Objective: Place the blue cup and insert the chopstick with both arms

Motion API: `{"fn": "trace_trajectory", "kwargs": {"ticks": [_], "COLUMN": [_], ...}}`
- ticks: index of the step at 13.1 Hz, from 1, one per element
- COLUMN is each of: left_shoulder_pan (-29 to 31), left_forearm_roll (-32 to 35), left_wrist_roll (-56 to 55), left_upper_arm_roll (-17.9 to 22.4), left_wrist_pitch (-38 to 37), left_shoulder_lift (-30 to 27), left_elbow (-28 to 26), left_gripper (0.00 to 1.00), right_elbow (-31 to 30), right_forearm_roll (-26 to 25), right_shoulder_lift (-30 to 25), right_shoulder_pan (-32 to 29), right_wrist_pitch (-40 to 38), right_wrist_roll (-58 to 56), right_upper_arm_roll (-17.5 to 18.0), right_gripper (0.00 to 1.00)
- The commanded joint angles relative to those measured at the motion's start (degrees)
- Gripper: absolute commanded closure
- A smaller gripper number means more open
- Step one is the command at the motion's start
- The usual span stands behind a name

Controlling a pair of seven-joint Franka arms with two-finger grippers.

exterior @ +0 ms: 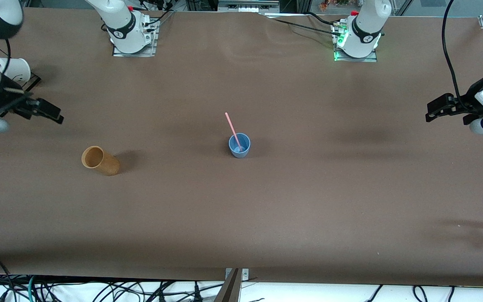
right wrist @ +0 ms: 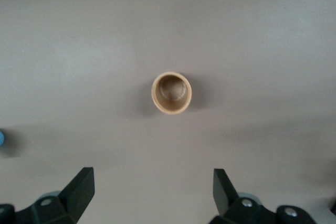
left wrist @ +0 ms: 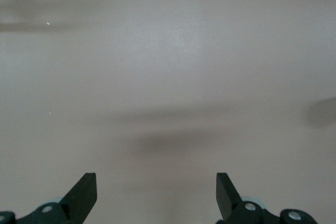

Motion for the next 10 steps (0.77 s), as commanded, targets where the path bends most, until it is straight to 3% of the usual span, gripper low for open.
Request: {"fn": "trace_trajectory", "kwargs": {"ticks": [1,4,10], "left_shoulder_pan": [0.1,0.1,0.1], "left_forearm_roll": [-0.13,-0.13,-0.13], "left_wrist_roll": [-0.16,-0.16,-0.16], "left_upper_arm_roll": [-0.06,-0.06,-0.06], "left_wrist_pitch": [-0.5,-0.5,-0.5], "left_shoulder_lift": [-0.06,-0.06,-0.06], "left_elbow": [0.25,0.25,0.25], "left_gripper": [0.0,0.0,0.0], "right_elbow": [1.26,2.68,2.51], "right_forearm_roll": [-0.01,0.61,0.61], "right_shoulder_lift": [-2.26,-2.17,-2.17], "right_shoulder_pan": [-0.74,-0.48,-0.56], "right_wrist_pitch": [-3.5,-8.34,-8.44], "right_wrist_roll": [-0.09,-0.09,0.43], "right_upper_arm_roll": [1.26,1.26,1.17], "right_gripper": [0.0,0.0,0.0]}}
